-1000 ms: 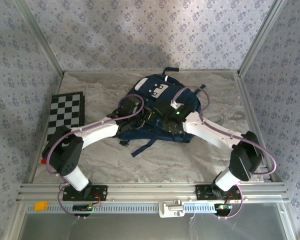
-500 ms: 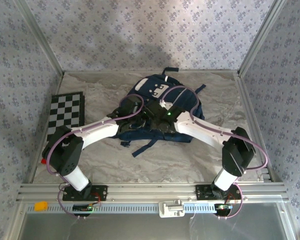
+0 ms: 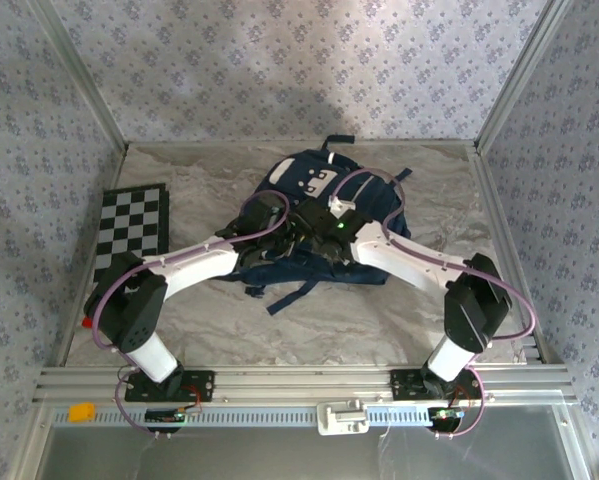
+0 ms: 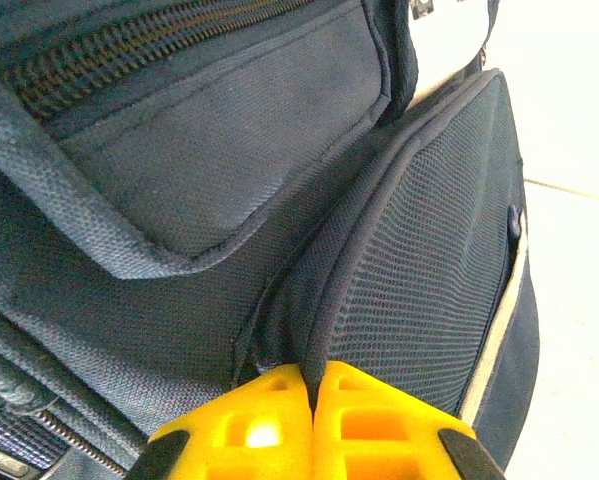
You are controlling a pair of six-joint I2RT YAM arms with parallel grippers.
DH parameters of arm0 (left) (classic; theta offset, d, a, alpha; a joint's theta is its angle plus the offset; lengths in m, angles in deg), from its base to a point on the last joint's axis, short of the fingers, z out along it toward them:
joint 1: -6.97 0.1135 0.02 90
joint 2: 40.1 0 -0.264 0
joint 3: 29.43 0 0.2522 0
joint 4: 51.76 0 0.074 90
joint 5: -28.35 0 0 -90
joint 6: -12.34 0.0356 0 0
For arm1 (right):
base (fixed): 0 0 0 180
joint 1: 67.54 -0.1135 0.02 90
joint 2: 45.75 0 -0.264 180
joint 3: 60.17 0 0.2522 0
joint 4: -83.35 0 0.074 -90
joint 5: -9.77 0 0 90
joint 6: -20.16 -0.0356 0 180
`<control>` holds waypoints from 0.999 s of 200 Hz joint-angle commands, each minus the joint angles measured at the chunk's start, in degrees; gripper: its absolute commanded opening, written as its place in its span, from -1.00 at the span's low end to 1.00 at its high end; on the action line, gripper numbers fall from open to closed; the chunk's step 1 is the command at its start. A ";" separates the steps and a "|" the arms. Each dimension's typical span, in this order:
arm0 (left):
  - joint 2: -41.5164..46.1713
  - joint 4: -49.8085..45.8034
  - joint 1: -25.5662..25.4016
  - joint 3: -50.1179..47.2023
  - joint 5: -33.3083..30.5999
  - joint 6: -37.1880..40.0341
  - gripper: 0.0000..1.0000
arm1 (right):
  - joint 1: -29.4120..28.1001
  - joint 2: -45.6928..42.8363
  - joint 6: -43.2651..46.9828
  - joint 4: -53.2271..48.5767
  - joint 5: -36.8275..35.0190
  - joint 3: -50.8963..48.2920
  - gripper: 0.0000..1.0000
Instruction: Pack the student bag
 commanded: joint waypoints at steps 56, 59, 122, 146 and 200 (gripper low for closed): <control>0.94 -0.05 -0.46 1.79 0.50 0.50 -1.00 | 1.31 1.18 15.74 0.09 4.60 1.62 -0.30; 0.94 -0.14 -0.47 1.79 0.45 0.52 -1.00 | 1.18 1.40 15.89 -0.04 4.68 1.83 -0.32; 1.87 -0.41 -0.58 1.43 2.46 0.34 -1.00 | 1.84 2.45 17.31 0.79 5.55 1.34 -0.67; 3.07 0.48 -1.00 0.12 3.20 -1.21 -0.73 | 1.92 0.88 18.52 2.55 6.73 -0.14 -0.76; 2.61 5.09 -3.15 -0.65 3.68 -4.00 -0.46 | 2.94 -1.52 18.59 4.70 9.33 -2.65 -0.89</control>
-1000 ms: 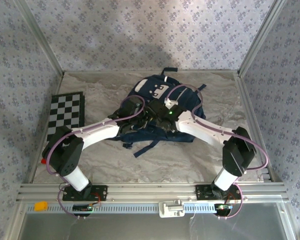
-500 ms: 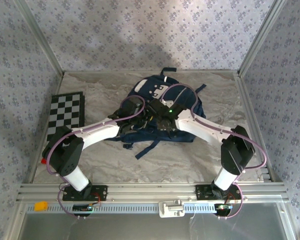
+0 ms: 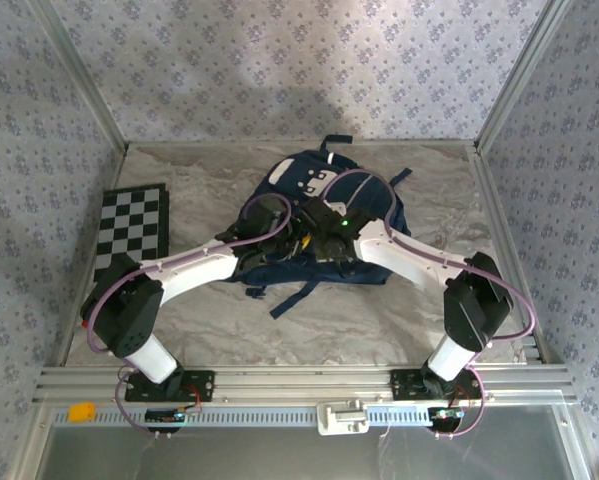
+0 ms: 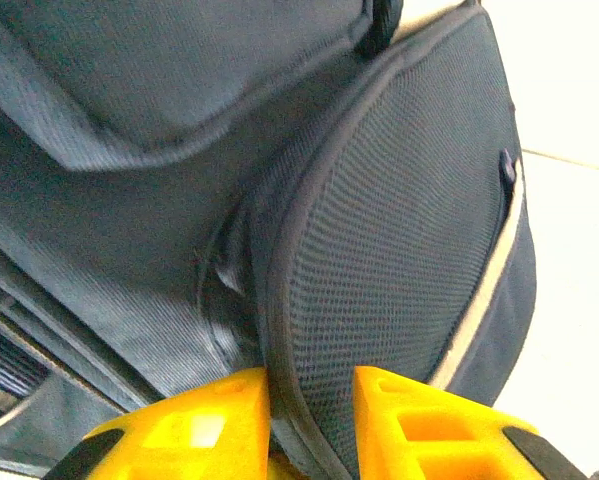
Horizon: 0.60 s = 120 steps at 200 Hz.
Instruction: Pack the student bag
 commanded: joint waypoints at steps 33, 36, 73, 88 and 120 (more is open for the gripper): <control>-1.53 2.27 -1.65 1.25 0.16 -4.08 -0.41 | 1.76 -1.97 0.80 3.72 2.65 -1.96 -0.91; -1.80 2.52 -1.67 1.34 -0.02 -4.10 -0.41 | 1.88 -2.03 0.76 3.78 2.70 -2.07 -0.92; -5.82 1.06 -0.71 4.12 -2.42 -2.70 -0.83 | 2.09 -3.00 0.55 3.10 1.63 -2.68 -0.99; -6.19 0.49 0.03 3.72 -2.87 -2.03 -1.00 | 2.39 -4.05 0.49 1.76 1.20 -2.99 -1.00; -2.83 -2.46 1.77 1.21 -5.23 1.16 -1.00 | 4.18 -7.69 1.89 -2.09 -0.90 -3.92 -1.00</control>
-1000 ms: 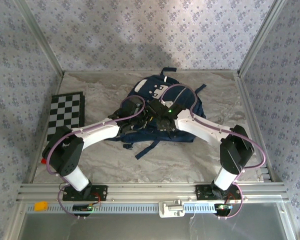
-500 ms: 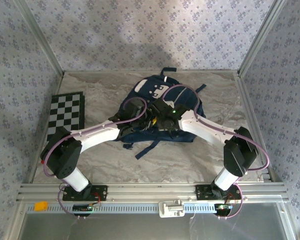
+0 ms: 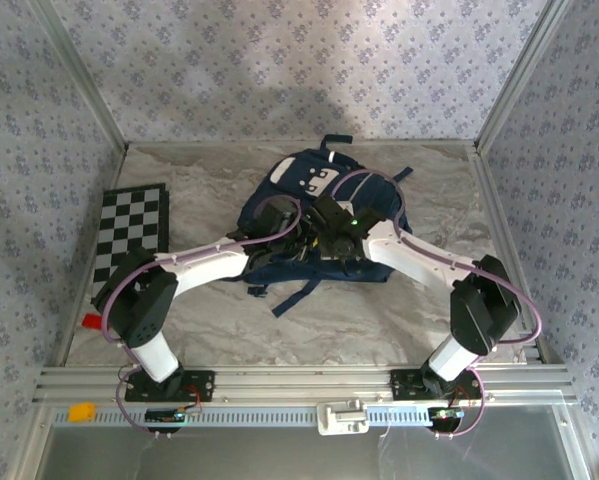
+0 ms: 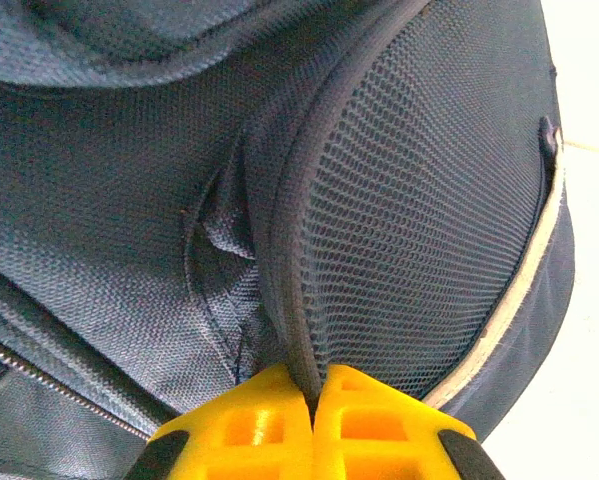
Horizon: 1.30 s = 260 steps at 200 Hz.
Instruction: Pack the student bag
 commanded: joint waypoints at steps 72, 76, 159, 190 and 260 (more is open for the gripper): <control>6.84 -9.95 13.44 -1.09 0.27 19.41 -1.00 | 7.18 -8.95 15.49 -7.28 2.67 -0.82 -1.00; 6.59 -10.92 14.06 -0.43 0.81 20.24 -1.00 | 7.00 -8.78 16.25 -6.99 4.02 -0.52 -1.00; 1.85 -11.43 29.15 10.15 22.04 34.19 -0.59 | -4.57 7.67 7.08 8.59 17.13 14.16 -1.00; 11.68 -10.91 27.65 1.24 19.91 29.00 -0.14 | -4.70 6.83 5.13 10.45 15.17 11.64 -1.00; 13.04 -8.36 18.08 -4.05 10.99 15.93 -0.13 | -5.35 8.14 5.57 9.31 14.41 13.38 -1.00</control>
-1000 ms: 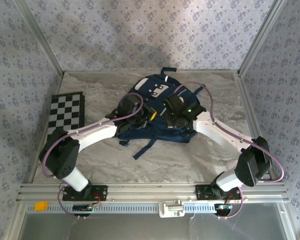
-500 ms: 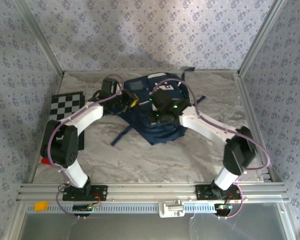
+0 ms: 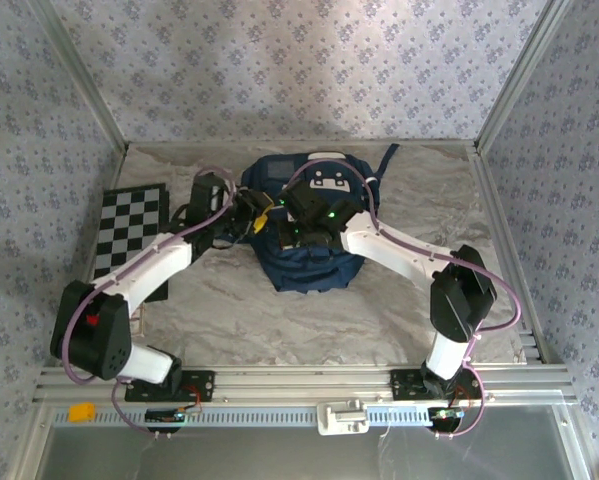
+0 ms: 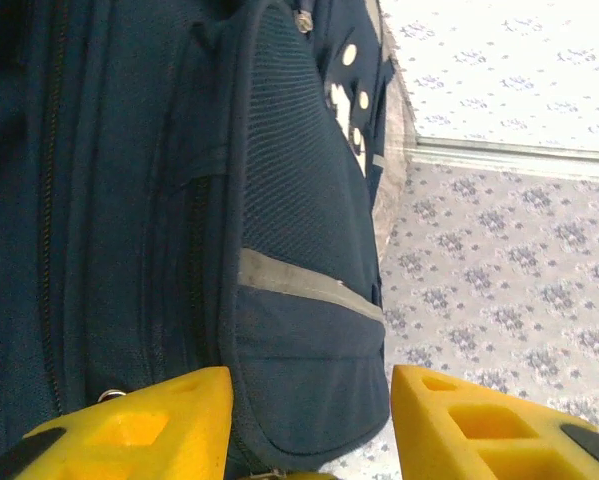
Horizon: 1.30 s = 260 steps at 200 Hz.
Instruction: Pack the student bag
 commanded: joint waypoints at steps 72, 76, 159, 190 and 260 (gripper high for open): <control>-2.95 -6.93 -6.82 2.94 -14.29 -9.80 -0.39 | -0.62 1.44 -0.78 -1.20 -0.95 2.74 -1.00; -3.05 -6.89 -6.86 2.94 -14.65 -9.67 -0.44 | -0.56 1.52 -0.86 -1.37 -1.11 2.82 -1.00; -3.10 -13.63 4.39 6.22 -12.89 5.25 -1.00 | 4.61 -7.89 0.28 -11.32 -2.48 -5.39 -1.00; -7.28 -14.90 11.85 11.27 -6.36 13.70 -1.00 | 8.40 -10.96 2.40 -14.16 -2.30 -9.27 -1.00; -7.00 -11.14 13.95 14.77 2.57 13.47 -0.19 | 2.86 -1.68 0.26 -1.36 7.62 0.81 -1.00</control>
